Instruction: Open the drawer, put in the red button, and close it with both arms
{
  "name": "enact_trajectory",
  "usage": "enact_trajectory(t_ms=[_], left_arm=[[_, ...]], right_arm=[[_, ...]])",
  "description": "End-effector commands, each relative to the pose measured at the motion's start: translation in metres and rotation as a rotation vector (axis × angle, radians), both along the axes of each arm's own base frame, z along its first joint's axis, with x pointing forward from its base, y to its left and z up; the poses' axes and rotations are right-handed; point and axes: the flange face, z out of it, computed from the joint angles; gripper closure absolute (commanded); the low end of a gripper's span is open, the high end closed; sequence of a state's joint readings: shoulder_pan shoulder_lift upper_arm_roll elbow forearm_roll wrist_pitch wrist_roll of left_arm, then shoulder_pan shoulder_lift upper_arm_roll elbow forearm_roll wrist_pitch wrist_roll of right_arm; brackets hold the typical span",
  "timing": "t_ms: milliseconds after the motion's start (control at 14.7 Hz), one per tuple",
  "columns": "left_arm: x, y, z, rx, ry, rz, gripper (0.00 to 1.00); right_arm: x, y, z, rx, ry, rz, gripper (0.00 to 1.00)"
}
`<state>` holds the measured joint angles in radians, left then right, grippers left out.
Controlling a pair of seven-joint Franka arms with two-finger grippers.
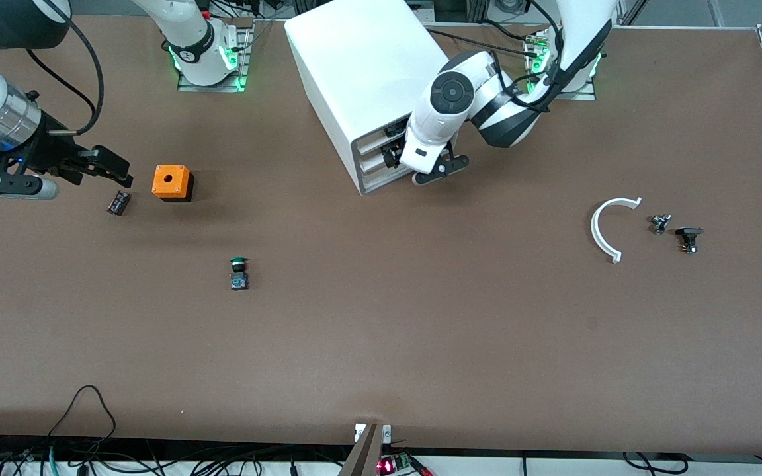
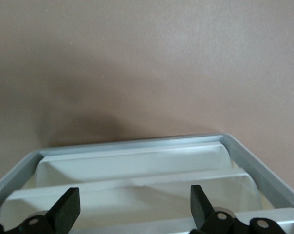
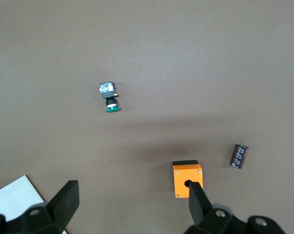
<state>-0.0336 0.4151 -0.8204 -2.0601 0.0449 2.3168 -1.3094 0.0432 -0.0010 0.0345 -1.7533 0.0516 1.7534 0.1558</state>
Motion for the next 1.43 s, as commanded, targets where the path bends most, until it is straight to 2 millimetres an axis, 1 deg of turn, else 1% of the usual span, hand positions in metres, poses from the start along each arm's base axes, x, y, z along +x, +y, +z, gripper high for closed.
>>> enact_trajectory(t_ms=[0, 204, 340, 408, 476, 545, 613, 749, 817, 953, 1021, 1089, 1157, 1293, 1361], left_arm=[[-0.010, -0.002, 0.003, 0.010, 0.017, 0.009, 0.00], [-0.011, -0.003, 0.004, 0.009, 0.019, 0.011, 0.00], [-0.004, 0.001, 0.009, 0.010, 0.012, 0.003, 0.00], [0.004, 0.004, 0.016, 0.014, 0.007, -0.008, 0.00], [0.018, 0.011, 0.025, 0.017, -0.001, -0.045, 0.00], [0.035, 0.020, 0.036, 0.009, -0.008, -0.078, 0.00], [0.057, 0.037, 0.048, 0.003, -0.012, -0.095, 0.00], [0.089, 0.063, 0.072, 0.002, -0.016, -0.154, 0.00], [0.109, 0.079, 0.088, 0.015, -0.049, -0.208, 0.00], [0.148, 0.122, 0.122, 0.075, -0.111, -0.313, 0.00], [0.163, 0.143, 0.137, 0.096, -0.121, -0.373, 0.00], [0.175, 0.163, 0.151, 0.119, -0.137, -0.451, 0.00], [0.185, 0.177, 0.165, 0.135, -0.155, -0.511, 0.00], [0.202, 0.214, 0.196, 0.144, -0.155, -0.524, 0.00], [0.206, 0.229, 0.213, 0.143, -0.145, -0.529, 0.00]], right_arm=[[-0.009, -0.003, 0.008, -0.062, 0.005, 0.020, 0.00], [-0.009, -0.004, 0.013, -0.068, 0.008, 0.010, 0.00], [-0.006, -0.003, 0.021, -0.067, -0.007, 0.008, 0.00], [-0.003, -0.002, 0.027, -0.065, -0.022, 0.011, 0.00], [0.001, 0.000, 0.040, -0.061, -0.048, 0.016, 0.00], [0.003, -0.001, 0.047, -0.057, -0.063, 0.015, 0.00], [0.004, -0.002, 0.048, -0.055, -0.066, 0.013, 0.00], [0.005, -0.004, 0.049, -0.055, -0.071, 0.019, 0.00], [0.005, -0.004, 0.049, -0.053, -0.069, 0.011, 0.00], [0.005, -0.007, 0.051, -0.053, -0.072, 0.007, 0.00], [0.005, -0.008, 0.052, -0.055, -0.075, 0.004, 0.00], [0.007, -0.009, 0.052, -0.057, -0.072, 0.004, 0.00], [0.008, -0.009, 0.049, -0.058, -0.059, 0.003, 0.00], [0.008, -0.009, 0.050, -0.059, -0.060, 0.004, 0.00], [0.008, -0.009, 0.050, -0.058, -0.060, 0.004, 0.00]])
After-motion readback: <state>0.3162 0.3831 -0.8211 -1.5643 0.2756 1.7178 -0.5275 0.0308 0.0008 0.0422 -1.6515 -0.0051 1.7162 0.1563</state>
